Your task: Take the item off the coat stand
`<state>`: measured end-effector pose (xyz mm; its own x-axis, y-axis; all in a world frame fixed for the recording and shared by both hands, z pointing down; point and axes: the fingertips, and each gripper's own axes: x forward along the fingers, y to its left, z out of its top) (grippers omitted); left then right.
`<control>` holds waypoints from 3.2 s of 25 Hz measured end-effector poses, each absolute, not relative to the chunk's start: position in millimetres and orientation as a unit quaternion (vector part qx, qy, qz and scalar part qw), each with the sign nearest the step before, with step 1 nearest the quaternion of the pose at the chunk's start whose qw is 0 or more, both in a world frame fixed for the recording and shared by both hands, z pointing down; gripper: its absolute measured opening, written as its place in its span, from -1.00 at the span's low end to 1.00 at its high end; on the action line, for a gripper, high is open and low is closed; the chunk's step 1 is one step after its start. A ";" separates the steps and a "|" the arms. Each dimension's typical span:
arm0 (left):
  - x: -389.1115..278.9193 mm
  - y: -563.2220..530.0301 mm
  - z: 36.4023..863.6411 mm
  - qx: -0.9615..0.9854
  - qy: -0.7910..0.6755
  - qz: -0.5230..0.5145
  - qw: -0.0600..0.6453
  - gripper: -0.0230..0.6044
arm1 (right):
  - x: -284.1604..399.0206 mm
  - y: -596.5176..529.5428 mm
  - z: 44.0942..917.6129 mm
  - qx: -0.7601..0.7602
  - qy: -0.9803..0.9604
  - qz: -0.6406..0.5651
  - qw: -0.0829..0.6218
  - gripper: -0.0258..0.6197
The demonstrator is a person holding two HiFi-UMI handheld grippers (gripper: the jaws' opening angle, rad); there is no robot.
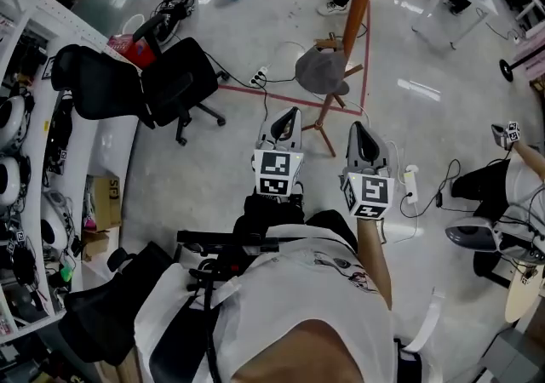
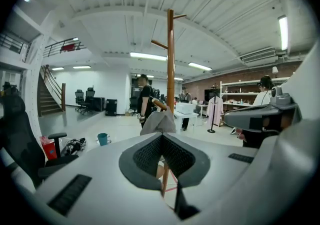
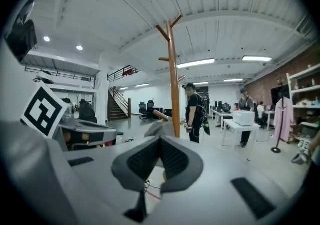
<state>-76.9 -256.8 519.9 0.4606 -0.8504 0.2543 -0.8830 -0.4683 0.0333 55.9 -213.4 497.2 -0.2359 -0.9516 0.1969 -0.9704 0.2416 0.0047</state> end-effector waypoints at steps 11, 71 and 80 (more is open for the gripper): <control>-70.9 -287.5 525.0 0.831 -0.544 0.097 0.062 -0.92 | 66.6 -252.4 494.6 0.591 -0.803 0.042 0.066 -0.91; -162.6 -336.5 488.0 0.812 -0.576 0.074 0.058 -0.60 | 94.2 -292.9 494.2 0.589 -0.805 0.046 0.064 -0.91; -183.1 -316.9 460.2 0.730 -0.682 0.007 0.051 -0.60 | 103.2 -301.6 470.4 0.605 -0.795 0.024 0.029 -0.91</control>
<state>-183.1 -316.9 460.2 0.0702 -0.9944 0.0795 -0.9957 -0.0650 0.0657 103.2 -301.6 470.4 -0.2660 -0.9610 0.0758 -0.9638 0.2665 -0.0031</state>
